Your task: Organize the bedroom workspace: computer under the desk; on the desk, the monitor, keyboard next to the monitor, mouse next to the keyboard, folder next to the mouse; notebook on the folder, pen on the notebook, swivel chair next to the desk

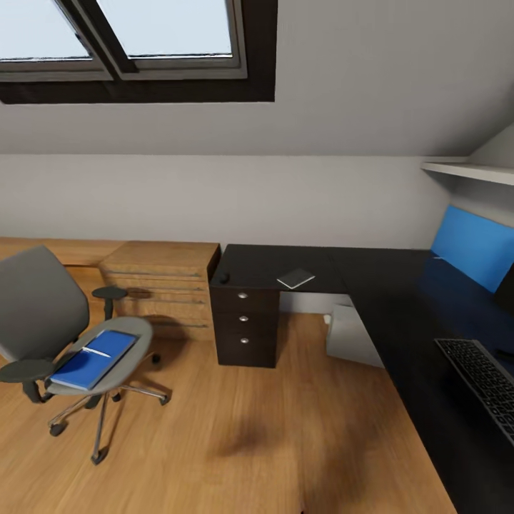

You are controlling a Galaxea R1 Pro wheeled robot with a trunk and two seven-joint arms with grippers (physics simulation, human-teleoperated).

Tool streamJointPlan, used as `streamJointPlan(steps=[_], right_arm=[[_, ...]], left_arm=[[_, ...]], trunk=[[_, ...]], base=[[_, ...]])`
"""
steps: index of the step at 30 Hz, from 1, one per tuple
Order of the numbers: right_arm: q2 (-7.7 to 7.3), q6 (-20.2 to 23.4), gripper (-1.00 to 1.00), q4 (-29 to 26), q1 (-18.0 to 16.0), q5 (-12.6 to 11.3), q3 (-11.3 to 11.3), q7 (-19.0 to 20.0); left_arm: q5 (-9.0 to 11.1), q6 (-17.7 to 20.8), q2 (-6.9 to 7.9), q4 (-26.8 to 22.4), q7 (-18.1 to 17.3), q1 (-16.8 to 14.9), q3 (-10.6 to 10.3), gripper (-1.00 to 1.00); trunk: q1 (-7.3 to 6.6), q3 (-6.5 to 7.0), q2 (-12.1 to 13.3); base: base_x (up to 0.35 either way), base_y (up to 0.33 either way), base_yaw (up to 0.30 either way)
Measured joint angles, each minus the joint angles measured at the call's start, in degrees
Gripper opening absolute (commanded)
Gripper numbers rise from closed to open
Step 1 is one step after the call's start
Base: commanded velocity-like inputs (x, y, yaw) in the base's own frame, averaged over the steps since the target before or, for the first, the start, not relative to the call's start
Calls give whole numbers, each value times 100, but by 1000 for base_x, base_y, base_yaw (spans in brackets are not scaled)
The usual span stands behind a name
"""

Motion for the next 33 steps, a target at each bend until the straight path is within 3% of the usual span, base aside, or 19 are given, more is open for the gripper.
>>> streamJointPlan(steps=[33], right_arm=[[0,9,100,2,0,1,0,4]], left_arm=[[-7,-132,0,0,-10,0,-10,100]], trunk=[[-703,575,1283]], base=[[330,34,0]])
